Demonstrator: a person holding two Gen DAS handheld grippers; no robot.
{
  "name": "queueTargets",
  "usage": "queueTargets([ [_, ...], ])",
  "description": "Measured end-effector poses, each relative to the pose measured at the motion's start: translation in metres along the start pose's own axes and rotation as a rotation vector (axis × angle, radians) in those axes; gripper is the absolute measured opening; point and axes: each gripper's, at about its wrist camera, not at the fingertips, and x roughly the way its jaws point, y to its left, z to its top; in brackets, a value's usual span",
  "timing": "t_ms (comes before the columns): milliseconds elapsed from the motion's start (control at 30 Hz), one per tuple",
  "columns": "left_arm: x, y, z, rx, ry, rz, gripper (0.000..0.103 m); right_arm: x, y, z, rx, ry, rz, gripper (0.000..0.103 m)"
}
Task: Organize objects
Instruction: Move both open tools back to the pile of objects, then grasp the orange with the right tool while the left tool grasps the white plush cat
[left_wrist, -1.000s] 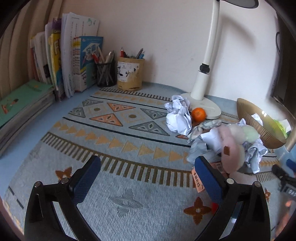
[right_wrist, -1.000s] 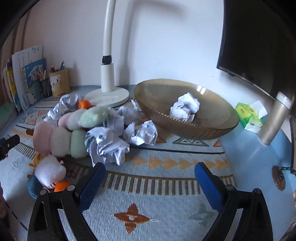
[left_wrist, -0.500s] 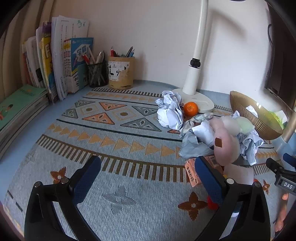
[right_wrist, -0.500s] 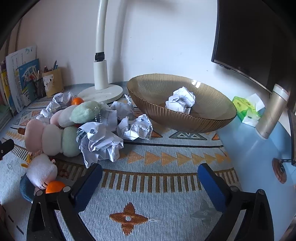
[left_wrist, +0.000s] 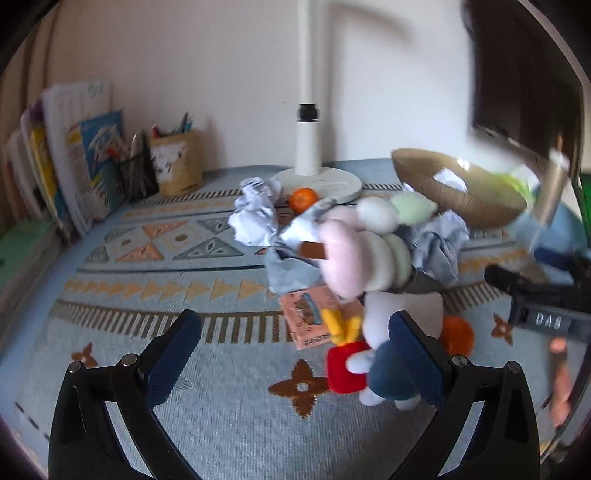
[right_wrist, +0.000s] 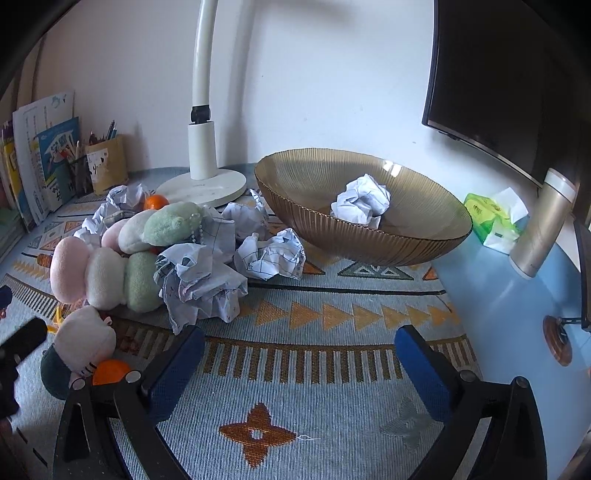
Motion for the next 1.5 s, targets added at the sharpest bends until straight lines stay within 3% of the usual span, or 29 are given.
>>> queueTargets([
  [267,-0.006,-0.013,-0.003,0.081,-0.022,0.009,0.102,0.0,0.0,0.0,0.0,-0.004,0.012,0.103],
  [467,-0.007,-0.007,-0.001,0.065,0.0,-0.1,0.102,-0.003,0.0,-0.001,-0.004,-0.013,0.041,0.103],
  [533,-0.006,-0.003,-0.001,0.081,0.073,-0.245,0.102,-0.01,-0.003,-0.001,-0.024,-0.019,0.164,0.103],
  [567,-0.007,-0.003,-0.003,0.088,0.104,-0.303,0.102,-0.015,-0.007,-0.002,-0.044,0.003,0.321,0.103],
  [600,-0.012,-0.002,-0.005,0.1,0.108,-0.342,0.102,-0.017,-0.009,-0.004,-0.052,0.029,0.395,0.103],
  [667,-0.017,-0.003,-0.007,0.109,0.079,-0.324,0.102,-0.02,-0.005,-0.008,-0.091,0.082,0.475,0.103],
  [733,-0.007,-0.006,-0.005,0.073,0.127,-0.341,0.101,-0.022,0.004,-0.008,-0.119,0.103,0.493,0.103],
  [767,0.0,-0.006,-0.004,0.054,0.148,-0.342,0.095,-0.021,0.012,-0.008,-0.128,0.109,0.506,0.102],
  [800,0.007,-0.008,-0.004,0.045,0.181,-0.331,0.092,-0.02,0.02,-0.007,-0.139,0.115,0.516,0.093],
  [833,0.011,-0.008,-0.003,0.046,0.201,-0.325,0.08,-0.019,0.025,-0.008,-0.157,0.121,0.508,0.086],
  [867,0.014,-0.008,-0.003,0.042,0.216,-0.313,0.075,-0.014,0.035,-0.009,-0.197,0.135,0.486,0.073],
  [900,0.016,-0.008,-0.003,0.035,0.223,-0.295,0.075,-0.011,0.04,-0.01,-0.214,0.146,0.482,0.068],
  [1033,0.019,0.001,-0.004,-0.026,0.232,-0.354,0.069,0.003,0.04,-0.01,-0.178,0.16,0.483,0.067],
  [1233,0.016,-0.002,-0.005,0.001,0.223,-0.328,0.069,0.012,0.038,-0.011,-0.164,0.175,0.462,0.065],
  [1300,0.017,-0.008,-0.005,0.034,0.23,-0.31,0.07,0.018,0.05,-0.014,-0.216,0.209,0.423,0.047],
  [1367,0.019,-0.012,-0.004,0.061,0.24,-0.296,0.07,0.014,0.053,-0.015,-0.236,0.185,0.424,0.036],
  [1500,0.03,-0.022,-0.006,0.109,0.284,-0.216,0.07,0.012,0.047,-0.015,-0.207,0.147,0.368,0.036],
])
